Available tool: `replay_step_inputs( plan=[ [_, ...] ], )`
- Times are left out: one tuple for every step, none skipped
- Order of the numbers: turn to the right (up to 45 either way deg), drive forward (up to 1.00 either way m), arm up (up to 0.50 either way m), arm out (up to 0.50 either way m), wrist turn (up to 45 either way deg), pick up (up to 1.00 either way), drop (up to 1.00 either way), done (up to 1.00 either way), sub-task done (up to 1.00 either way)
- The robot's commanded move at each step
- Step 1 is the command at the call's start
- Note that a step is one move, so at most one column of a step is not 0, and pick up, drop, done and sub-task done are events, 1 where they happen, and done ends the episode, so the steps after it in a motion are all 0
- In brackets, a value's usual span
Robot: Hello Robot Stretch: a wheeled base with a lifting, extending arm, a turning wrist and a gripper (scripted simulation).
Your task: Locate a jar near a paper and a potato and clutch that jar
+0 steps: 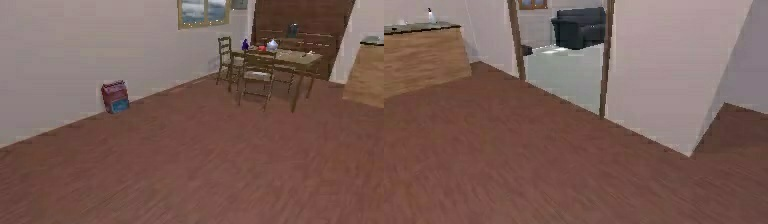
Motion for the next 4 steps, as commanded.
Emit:
replay_step_inputs(
  plan=[
    [33.0, 0.0, 0.0, 0.0, 0.0, 0.0, 0.0, 0.0, 0.0],
    [0.0, 1.0, 0.0, 0.0, 0.0, 0.0, 0.0, 0.0, 0.0],
    [0.0, 1.0, 0.0, 0.0, 0.0, 0.0, 0.0, 0.0, 0.0],
    [-3.0, 0.0, 0.0, 0.0, 0.0, 0.0, 0.0, 0.0, 0.0]
  ],
)
